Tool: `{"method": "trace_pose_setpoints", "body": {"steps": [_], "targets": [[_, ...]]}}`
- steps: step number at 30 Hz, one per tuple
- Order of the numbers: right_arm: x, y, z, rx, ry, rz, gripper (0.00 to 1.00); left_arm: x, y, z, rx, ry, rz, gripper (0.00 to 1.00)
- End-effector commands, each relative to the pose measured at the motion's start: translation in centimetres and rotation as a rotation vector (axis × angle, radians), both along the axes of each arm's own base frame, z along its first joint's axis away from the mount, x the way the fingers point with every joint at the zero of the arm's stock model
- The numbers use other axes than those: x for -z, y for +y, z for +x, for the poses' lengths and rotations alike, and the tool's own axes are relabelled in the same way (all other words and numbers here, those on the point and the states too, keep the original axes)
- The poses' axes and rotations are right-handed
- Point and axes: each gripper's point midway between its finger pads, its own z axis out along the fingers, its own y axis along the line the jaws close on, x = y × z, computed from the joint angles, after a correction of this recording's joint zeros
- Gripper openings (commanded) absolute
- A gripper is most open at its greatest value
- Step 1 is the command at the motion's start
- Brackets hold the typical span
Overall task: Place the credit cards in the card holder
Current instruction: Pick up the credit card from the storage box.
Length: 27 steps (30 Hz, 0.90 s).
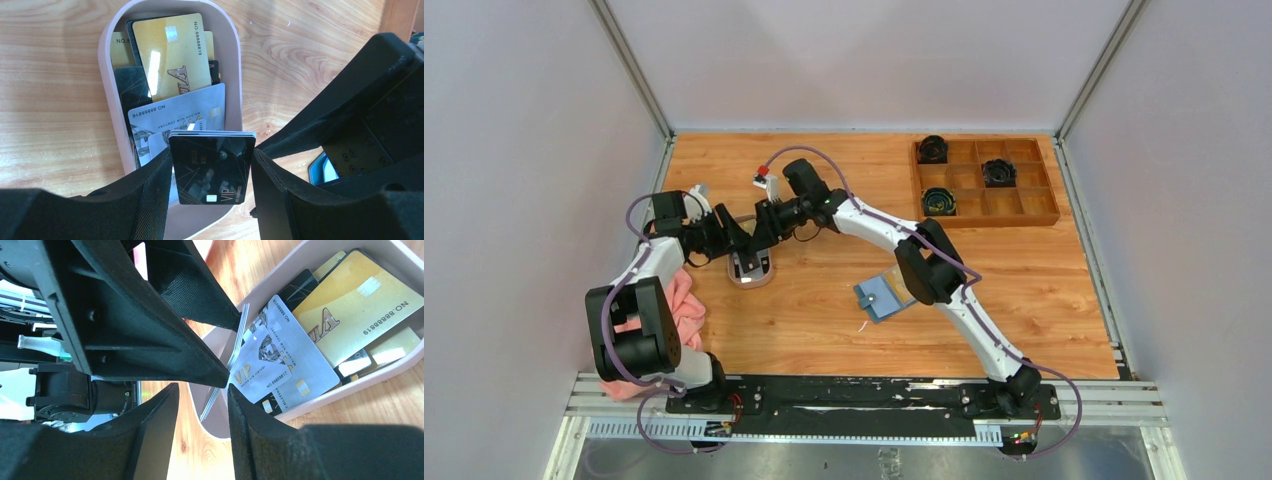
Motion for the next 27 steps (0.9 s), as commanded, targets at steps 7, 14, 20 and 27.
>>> {"method": "trace_pose_setpoints", "body": {"steps": [7, 14, 20, 27], "targets": [[2.0, 0.7, -1.3, -0.008, 0.036, -0.041, 0.36, -1.5, -0.4, 0.4, -0.016, -0.054, -0.064, 0.14], [2.1, 0.9, -1.1, 0.006, 0.068, -0.043, 0.14, -1.8, -0.6, 0.2, -0.017, -0.067, -0.088, 0.14], [2.4, 0.1, 0.9, 0.107, 0.037, -0.104, 0.0, -2.7, -0.3, -0.1, -0.039, -0.09, -0.105, 0.32], [-1.1, -0.9, 1.3, 0.062, 0.036, -0.028, 0.0, -5.4, 0.1, -1.4, -0.053, -0.176, -0.112, 0.67]]}}
